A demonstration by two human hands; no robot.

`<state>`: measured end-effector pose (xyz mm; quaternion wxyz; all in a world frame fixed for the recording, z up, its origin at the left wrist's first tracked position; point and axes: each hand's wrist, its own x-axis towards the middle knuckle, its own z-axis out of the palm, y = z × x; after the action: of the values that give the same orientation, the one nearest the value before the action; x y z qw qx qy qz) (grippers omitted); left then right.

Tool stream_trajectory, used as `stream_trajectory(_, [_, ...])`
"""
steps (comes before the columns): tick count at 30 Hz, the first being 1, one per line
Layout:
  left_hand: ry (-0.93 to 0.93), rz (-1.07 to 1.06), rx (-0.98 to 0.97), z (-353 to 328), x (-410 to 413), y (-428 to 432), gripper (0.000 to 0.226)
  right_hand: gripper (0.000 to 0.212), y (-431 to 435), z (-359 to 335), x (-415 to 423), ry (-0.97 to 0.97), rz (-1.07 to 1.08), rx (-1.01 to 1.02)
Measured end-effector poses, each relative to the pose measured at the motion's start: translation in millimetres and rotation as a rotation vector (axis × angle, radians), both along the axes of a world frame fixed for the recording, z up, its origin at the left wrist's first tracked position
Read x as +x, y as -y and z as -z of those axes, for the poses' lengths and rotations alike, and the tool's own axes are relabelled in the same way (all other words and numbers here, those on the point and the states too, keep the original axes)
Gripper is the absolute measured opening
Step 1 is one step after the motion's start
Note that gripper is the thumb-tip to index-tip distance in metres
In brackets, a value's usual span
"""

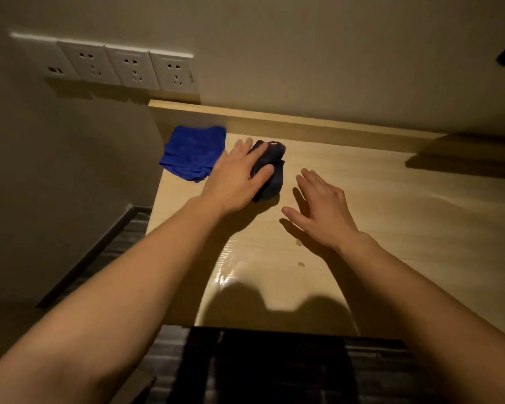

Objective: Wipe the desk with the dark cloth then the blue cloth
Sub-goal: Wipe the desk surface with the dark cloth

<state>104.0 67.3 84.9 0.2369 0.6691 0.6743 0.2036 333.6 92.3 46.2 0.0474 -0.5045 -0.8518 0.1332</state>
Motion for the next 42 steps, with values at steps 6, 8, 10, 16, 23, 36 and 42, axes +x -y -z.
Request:
stream_trajectory(6, [-0.211, -0.080, -0.113, 44.3, -47.1, -5.3, 0.077, 0.063, -62.5, -4.6, -20.7, -0.056, -0.035, 0.091])
stream_trajectory(8, [-0.241, -0.126, -0.135, 60.2, -60.3, 31.9, 0.075, 0.057, -81.8, -3.7, -40.1, -0.072, -0.148, 0.109])
stream_trajectory(10, [-0.285, -0.157, -0.173, 75.4, -72.5, 67.9, 0.076, 0.056, -97.8, -0.1, -61.0, -0.037, -0.280, 0.101])
stream_trajectory(16, [-0.455, -0.170, -0.205, 97.8, -81.6, 97.8, 0.072, 0.076, -121.7, 32.7, -105.2, 0.150, -0.347, -0.083])
stream_trajectory(23, [-0.466, -0.176, -0.179, 95.0, -78.8, 97.3, 0.072, 0.084, -106.5, 50.5, -104.4, 0.220, -0.323, -0.029])
stream_trajectory(36, [-0.463, -0.154, -0.166, 94.8, -78.7, 98.3, 0.070, 0.065, 11.5, 52.6, -98.1, 0.189, -0.276, -0.035])
stream_trajectory(42, [-0.446, -0.128, -0.149, 97.9, -83.3, 99.2, 0.070, 0.063, 77.0, 53.5, -89.8, 0.170, -0.269, -0.056])
